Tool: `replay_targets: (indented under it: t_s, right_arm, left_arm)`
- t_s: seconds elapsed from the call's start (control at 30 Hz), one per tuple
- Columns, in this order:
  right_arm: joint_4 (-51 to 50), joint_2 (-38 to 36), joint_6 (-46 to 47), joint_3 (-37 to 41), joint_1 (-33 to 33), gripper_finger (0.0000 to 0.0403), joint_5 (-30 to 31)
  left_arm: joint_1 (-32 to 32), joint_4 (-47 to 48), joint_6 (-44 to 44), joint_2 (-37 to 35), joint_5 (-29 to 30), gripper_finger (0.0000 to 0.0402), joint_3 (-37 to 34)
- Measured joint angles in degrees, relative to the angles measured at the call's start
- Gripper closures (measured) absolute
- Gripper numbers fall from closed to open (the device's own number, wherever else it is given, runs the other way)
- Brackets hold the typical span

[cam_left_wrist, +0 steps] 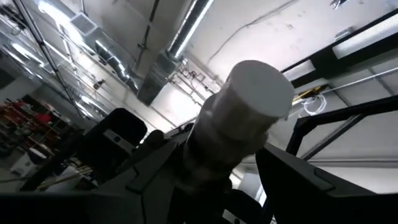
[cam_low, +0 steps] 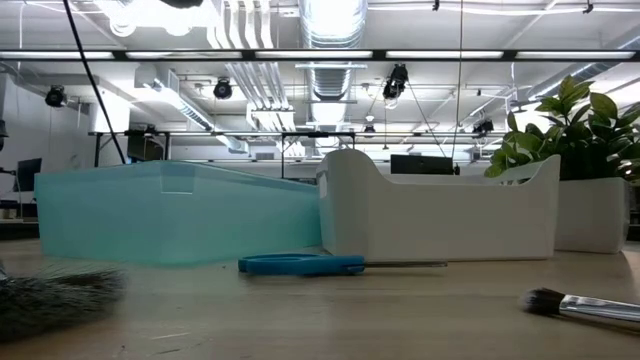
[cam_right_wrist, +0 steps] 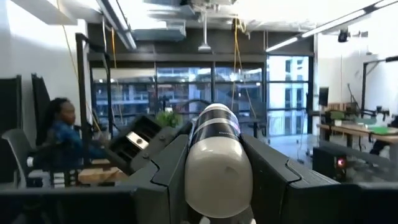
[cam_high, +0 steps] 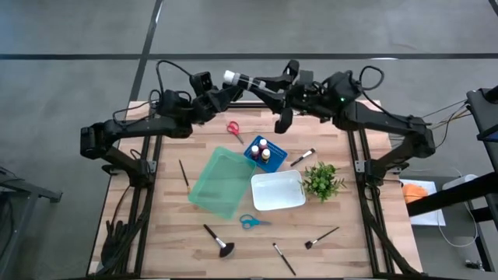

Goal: Pick & Place Paint Supplies
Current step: Put the gray paint bottle into the blue bin

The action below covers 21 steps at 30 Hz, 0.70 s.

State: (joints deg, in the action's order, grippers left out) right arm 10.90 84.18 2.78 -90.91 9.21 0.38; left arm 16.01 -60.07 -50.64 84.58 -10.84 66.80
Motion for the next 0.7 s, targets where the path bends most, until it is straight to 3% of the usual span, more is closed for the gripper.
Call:
replay_targets:
  t_s: [0.1, 0.33, 0.57, 0.7]
  right_arm:
    - [-1.8, 1.2, 0.0, -0.8, 0.2, 0.0282, -0.4]
    - [-3.8, 1.2, -0.2, -0.8, 0.7, 0.0282, -0.7]
    - [-5.0, 1.0, -0.2, -0.8, 1.3, 0.0282, -0.3]
    - [-5.1, 1.0, -1.1, -0.8, 1.4, 0.027, -0.3]
  left_arm:
    - [0.0, 0.1, 2.5, 0.0, 3.3, 0.0177, 0.0]
    - [0.0, 0.0, 4.3, 0.0, 3.7, 0.0181, 0.0]
    - [0.1, 1.6, 5.9, 0.0, 5.4, 0.0259, 0.0]
    - [0.2, 2.3, 5.9, 0.0, 5.4, 0.0267, 0.0]
